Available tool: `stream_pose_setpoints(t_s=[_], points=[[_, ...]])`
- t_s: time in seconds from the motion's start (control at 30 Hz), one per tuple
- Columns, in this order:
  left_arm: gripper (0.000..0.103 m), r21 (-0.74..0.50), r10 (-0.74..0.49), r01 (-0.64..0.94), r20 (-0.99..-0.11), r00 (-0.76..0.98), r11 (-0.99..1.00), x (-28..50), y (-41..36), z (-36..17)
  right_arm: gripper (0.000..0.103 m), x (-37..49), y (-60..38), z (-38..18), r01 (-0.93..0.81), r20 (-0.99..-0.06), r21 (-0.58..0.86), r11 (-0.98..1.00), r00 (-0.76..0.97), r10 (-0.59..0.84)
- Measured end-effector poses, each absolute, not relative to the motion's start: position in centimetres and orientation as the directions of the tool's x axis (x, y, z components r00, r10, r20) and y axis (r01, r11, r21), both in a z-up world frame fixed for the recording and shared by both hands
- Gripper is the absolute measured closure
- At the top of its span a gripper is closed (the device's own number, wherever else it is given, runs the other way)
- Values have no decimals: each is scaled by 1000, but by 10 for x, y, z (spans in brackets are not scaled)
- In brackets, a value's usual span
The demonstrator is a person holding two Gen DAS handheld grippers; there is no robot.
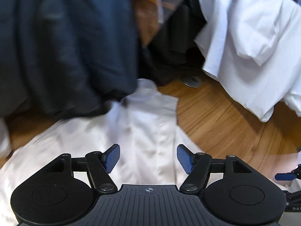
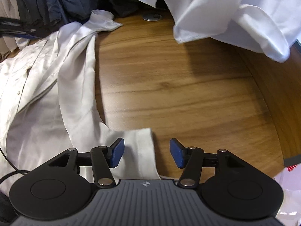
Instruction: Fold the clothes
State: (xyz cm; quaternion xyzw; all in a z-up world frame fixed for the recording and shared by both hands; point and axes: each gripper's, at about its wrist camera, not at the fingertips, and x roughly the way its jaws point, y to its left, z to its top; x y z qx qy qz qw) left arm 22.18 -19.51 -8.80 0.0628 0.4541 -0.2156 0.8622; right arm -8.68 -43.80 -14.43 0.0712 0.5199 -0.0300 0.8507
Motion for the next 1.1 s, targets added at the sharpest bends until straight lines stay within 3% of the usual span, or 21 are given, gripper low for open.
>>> stream_pose_setpoints(t_s=[0.17, 0.27, 0.37, 0.4, 0.43, 0.47, 0.53, 0.73, 0.87, 1.1], points=[[33, -44, -308, 487, -823, 477, 872, 251, -242, -110, 83, -80, -440, -148, 145, -891, 123, 982, 451, 45], [33, -4, -287, 510, -830, 479, 860, 266, -266, -125, 99, -80, -440, -149, 157, -888, 135, 978, 457, 49], [35, 43, -253, 520, -838, 483, 853, 277, -281, -138, 100, -82, -442, -145, 183, -880, 123, 975, 475, 22], [42, 34, -255, 514, -838, 482, 857, 279, -279, -139, 100, -83, -443, -144, 193, -877, 121, 974, 480, 15], [74, 24, -258, 506, -838, 480, 862, 281, -277, -139, 100, -84, -445, -141, 206, -875, 120, 971, 485, 5], [88, 15, -262, 499, -838, 479, 867, 283, -276, -140, 100, -85, -447, -139, 219, -872, 120, 968, 489, -2], [95, -26, -288, 475, -824, 488, 880, 285, -267, -134, 100, -88, -452, -134, 243, -871, 114, 963, 491, -21], [96, -135, -358, 423, -782, 510, 896, 279, -215, -84, 100, -97, -459, -132, 307, -875, 81, 948, 477, -80], [96, -157, -342, 368, -785, 516, 917, 270, -166, -57, 100, -98, -458, -134, 312, -882, 71, 947, 463, -87], [96, -83, -162, 180, -860, 484, 980, 250, -86, -68, 100, -92, -454, -131, 315, -886, 54, 948, 453, -101]])
